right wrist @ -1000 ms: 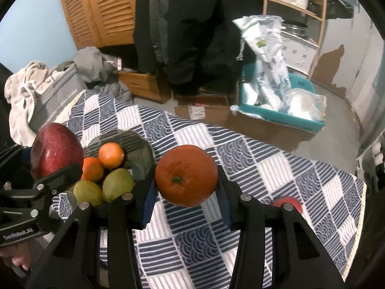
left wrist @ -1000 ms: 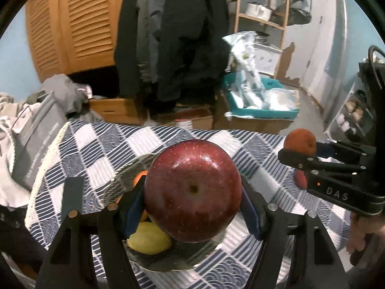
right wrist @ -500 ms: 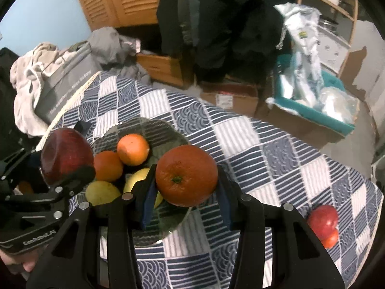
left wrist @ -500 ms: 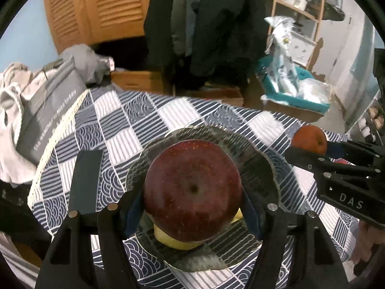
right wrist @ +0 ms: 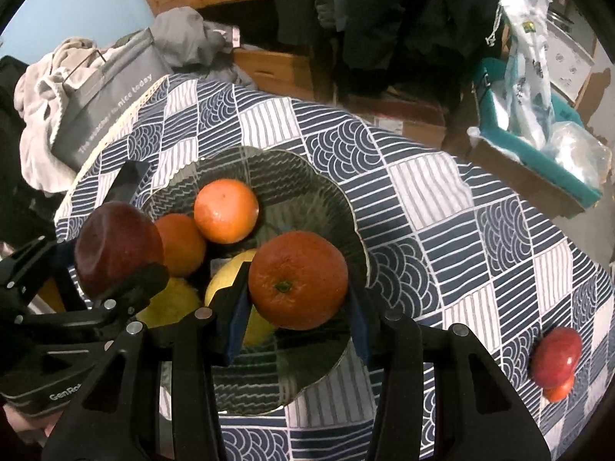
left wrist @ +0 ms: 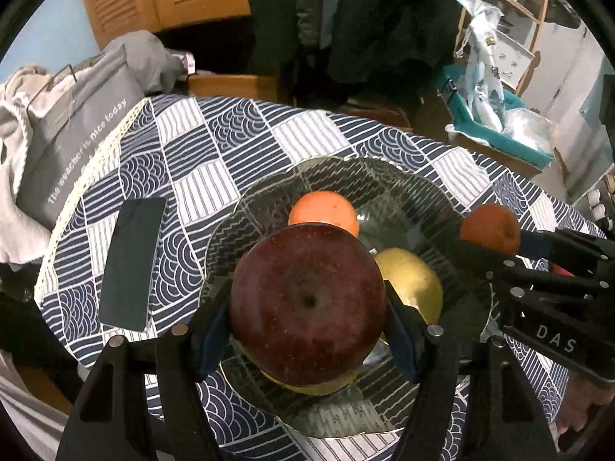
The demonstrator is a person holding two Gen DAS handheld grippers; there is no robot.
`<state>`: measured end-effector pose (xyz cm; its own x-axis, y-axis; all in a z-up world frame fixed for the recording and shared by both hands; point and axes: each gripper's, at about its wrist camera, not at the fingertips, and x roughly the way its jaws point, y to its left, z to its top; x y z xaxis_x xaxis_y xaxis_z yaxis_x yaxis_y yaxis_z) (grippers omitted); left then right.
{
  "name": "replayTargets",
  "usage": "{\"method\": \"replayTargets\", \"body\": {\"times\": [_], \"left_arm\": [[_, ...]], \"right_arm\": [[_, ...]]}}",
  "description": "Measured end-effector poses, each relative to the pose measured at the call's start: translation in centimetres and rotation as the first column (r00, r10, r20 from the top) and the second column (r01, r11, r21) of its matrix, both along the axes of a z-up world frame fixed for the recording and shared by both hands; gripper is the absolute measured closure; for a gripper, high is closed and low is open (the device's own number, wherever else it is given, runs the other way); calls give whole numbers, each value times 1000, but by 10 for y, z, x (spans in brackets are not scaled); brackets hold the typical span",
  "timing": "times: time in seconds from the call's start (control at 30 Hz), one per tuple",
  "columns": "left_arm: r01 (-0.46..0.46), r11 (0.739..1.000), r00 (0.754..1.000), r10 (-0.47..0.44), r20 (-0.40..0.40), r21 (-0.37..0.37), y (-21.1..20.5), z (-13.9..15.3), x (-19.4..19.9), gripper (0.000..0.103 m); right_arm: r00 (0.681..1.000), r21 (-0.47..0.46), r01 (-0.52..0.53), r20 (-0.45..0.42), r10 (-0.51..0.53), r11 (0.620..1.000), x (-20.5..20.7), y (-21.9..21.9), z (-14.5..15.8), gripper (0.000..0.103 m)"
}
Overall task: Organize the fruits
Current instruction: 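Lower the apple into the bowl and open the left tool while the right tool releases the tangerine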
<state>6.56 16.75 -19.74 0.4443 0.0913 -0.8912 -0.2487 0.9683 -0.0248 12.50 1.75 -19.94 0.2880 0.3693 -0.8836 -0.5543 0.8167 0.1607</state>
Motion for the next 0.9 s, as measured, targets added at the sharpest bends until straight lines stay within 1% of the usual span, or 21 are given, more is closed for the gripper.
{"method": "replayTargets", "body": {"times": [0.17, 0.37, 0.5, 0.53, 0.57, 0.63, 0.73, 0.8, 0.9], "left_arm": [[-12, 1000, 1000, 11, -23, -22, 3, -5, 2, 31], [3, 1000, 999, -3, -43, 4, -2, -9, 3, 31], [12, 1000, 998, -12, -55, 6, -2, -8, 4, 31], [11, 1000, 998, -11, -56, 3, -1, -8, 4, 31], [7, 1000, 998, -7, -60, -2, 0, -8, 4, 31], [1, 1000, 999, -2, -54, -4, 0, -6, 3, 31], [13, 1000, 1000, -13, -28, 6, -2, 1, 2, 30], [31, 999, 999, -31, -8, 20, -6, 7, 1, 20], [51, 997, 998, -52, 19, 61, -12, 16, -1, 19]], "right_arm": [[1000, 8, -4, -21, 4, 1000, 2, 2, -6, 59], [999, 23, -7, -44, 8, 1000, 4, 2, -9, 58], [999, 20, -3, -49, 4, 1000, 5, 0, -10, 57], [999, 20, -3, -49, 4, 1000, 5, 0, -10, 54], [999, 28, 0, -44, 1, 1000, 5, -1, -9, 47], [999, 46, 0, -36, 2, 999, 6, -3, -5, 39], [1000, 48, 1, -24, 0, 999, 6, -4, 0, 38], [1000, 51, 9, -20, -8, 999, 6, -6, 2, 38], [1000, 55, 23, -18, -22, 998, 7, -11, 5, 38]]}}
